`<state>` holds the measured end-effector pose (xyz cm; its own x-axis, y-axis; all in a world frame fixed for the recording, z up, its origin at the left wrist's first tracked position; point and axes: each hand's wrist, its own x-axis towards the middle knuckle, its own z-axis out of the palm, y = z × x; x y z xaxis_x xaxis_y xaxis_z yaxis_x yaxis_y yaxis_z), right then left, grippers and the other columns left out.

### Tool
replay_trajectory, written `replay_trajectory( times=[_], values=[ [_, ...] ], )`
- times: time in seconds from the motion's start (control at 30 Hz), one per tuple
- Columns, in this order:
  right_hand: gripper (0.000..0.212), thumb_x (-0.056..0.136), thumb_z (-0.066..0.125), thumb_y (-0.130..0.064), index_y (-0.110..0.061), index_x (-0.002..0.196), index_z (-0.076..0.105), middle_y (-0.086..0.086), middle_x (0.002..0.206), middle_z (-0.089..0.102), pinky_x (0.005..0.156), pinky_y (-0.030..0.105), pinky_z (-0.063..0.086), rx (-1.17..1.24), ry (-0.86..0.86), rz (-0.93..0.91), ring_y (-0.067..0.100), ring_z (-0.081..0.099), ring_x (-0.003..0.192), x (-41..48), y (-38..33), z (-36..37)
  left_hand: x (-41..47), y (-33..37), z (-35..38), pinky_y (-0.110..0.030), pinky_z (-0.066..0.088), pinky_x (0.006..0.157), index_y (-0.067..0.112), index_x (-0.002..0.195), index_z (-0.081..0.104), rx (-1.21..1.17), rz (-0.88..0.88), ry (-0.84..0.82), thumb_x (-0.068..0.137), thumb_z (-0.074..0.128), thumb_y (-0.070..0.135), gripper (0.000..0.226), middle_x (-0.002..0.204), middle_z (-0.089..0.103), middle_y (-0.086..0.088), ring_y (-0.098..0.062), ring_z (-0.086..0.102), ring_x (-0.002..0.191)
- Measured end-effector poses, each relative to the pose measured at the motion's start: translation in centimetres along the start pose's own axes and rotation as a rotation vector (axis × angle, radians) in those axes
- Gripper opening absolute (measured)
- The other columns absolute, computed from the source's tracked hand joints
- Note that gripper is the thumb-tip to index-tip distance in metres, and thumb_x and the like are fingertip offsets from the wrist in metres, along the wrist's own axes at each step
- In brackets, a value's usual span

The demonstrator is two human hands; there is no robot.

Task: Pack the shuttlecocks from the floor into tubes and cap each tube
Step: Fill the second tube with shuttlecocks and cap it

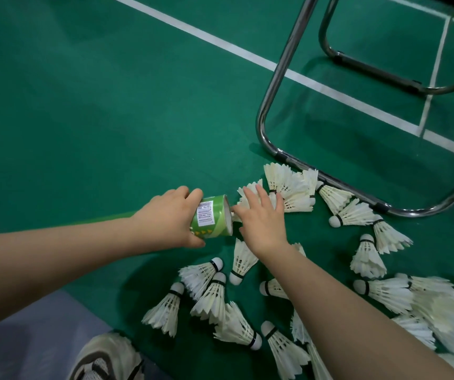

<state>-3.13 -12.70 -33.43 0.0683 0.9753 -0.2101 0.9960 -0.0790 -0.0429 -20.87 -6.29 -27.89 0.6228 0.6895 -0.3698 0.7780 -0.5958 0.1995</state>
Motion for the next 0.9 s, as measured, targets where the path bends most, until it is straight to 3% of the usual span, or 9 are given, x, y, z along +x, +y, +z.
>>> replay_trajectory(
  times=[0.2, 0.27, 0.33, 0.37, 0.43, 0.5, 0.6, 0.77, 0.9],
  values=[
    [0.011, 0.092, 0.053, -0.031, -0.023, 0.094, 0.06, -0.004, 0.121, 0.052, 0.114, 0.043, 0.0, 0.12, 0.121, 0.111, 0.018, 0.032, 0.13, -0.3, 1.2, -1.2, -0.6, -0.7, 0.1, -0.035, 0.046, 0.074, 0.023, 0.102, 0.037, -0.004, -0.016, -0.013, 0.062, 0.07, 0.057, 0.062, 0.094, 0.044, 0.002, -0.017, 0.046, 0.084],
    [0.016, 0.095, 0.047, -0.033, -0.021, 0.084, 0.05, -0.007, 0.088, 0.054, 0.116, 0.039, 0.007, 0.352, 0.223, 0.195, 0.012, 0.05, 0.098, -1.3, 1.4, -1.9, -0.6, -0.8, 0.2, -0.035, 0.046, 0.074, 0.023, 0.101, 0.037, -0.006, -0.02, -0.01, 0.062, 0.07, 0.057, 0.062, 0.093, 0.044, 0.002, -0.017, 0.046, 0.084],
    [0.02, 0.097, 0.044, -0.028, -0.017, 0.08, 0.043, -0.008, 0.065, 0.044, 0.107, 0.038, 0.027, 0.676, 0.326, 0.3, 0.007, 0.044, 0.068, -2.8, 1.2, -2.2, -0.6, -0.6, 0.2, -0.034, 0.046, 0.072, 0.023, 0.1, 0.038, -0.012, -0.018, -0.005, 0.062, 0.07, 0.057, 0.06, 0.092, 0.043, 0.003, -0.016, 0.046, 0.082],
    [0.02, 0.097, 0.043, -0.026, -0.016, 0.08, 0.041, -0.008, 0.063, 0.042, 0.09, 0.037, 0.038, 0.807, 0.388, 0.348, 0.007, 0.041, 0.064, -3.5, 1.0, -2.3, -0.6, -0.5, 0.3, -0.034, 0.045, 0.071, 0.023, 0.099, 0.038, -0.014, -0.015, -0.003, 0.062, 0.07, 0.057, 0.06, 0.092, 0.043, 0.003, -0.016, 0.046, 0.081],
    [0.02, 0.098, 0.043, -0.025, -0.018, 0.079, 0.04, -0.006, 0.064, 0.043, 0.058, 0.026, 0.035, 0.998, 0.487, 0.436, 0.008, 0.042, 0.062, -4.6, 0.3, -2.7, -0.6, 0.1, 0.3, -0.033, 0.046, 0.07, 0.023, 0.099, 0.038, -0.012, -0.004, -0.001, 0.062, 0.07, 0.057, 0.059, 0.091, 0.044, 0.003, -0.015, 0.046, 0.08],
    [0.02, 0.098, 0.043, -0.022, -0.018, 0.078, 0.041, -0.006, 0.065, 0.043, 0.049, 0.017, 0.032, 1.152, 0.513, 0.476, 0.0, 0.039, 0.052, -5.3, -0.6, -3.1, -0.7, 1.0, 0.2, -0.033, 0.045, 0.069, 0.023, 0.099, 0.038, -0.002, 0.014, 0.002, 0.062, 0.069, 0.057, 0.06, 0.091, 0.044, 0.003, -0.015, 0.046, 0.08],
    [0.019, 0.098, 0.043, -0.022, -0.015, 0.08, 0.044, -0.006, 0.068, 0.049, 0.051, 0.015, 0.036, 1.34, 0.423, 0.38, -0.002, 0.042, 0.054, -6.6, -2.2, -3.2, -1.1, 2.6, 0.3, -0.031, 0.043, 0.066, 0.023, 0.099, 0.037, 0.018, 0.05, 0.035, 0.062, 0.068, 0.059, 0.06, 0.091, 0.043, 0.003, -0.015, 0.046, 0.079],
    [0.02, 0.087, 0.043, -0.037, -0.021, 0.082, 0.054, -0.006, 0.075, 0.058, 0.066, 0.039, 0.047, 1.439, 0.237, 0.255, 0.009, 0.052, 0.069, -8.5, -2.9, -3.7, -1.9, 3.8, -0.1, -0.03, 0.047, 0.067, 0.026, 0.097, 0.036, -0.026, 0.074, 0.086, 0.062, 0.067, 0.059, 0.057, 0.089, 0.043, 0.005, -0.013, 0.047, 0.078],
    [0.019, 0.077, 0.054, -0.034, -0.02, 0.086, 0.064, -0.001, 0.084, 0.067, 0.077, 0.032, 0.049, 1.533, 0.028, 0.197, 0.01, 0.059, 0.08, -9.4, -2.5, -4.9, -2.7, 4.3, -0.3, -0.03, 0.047, 0.07, 0.024, 0.103, 0.038, -0.019, 0.091, 0.079, 0.064, 0.065, 0.059, 0.059, 0.092, 0.043, 0.005, -0.013, 0.047, 0.081]
  ],
)
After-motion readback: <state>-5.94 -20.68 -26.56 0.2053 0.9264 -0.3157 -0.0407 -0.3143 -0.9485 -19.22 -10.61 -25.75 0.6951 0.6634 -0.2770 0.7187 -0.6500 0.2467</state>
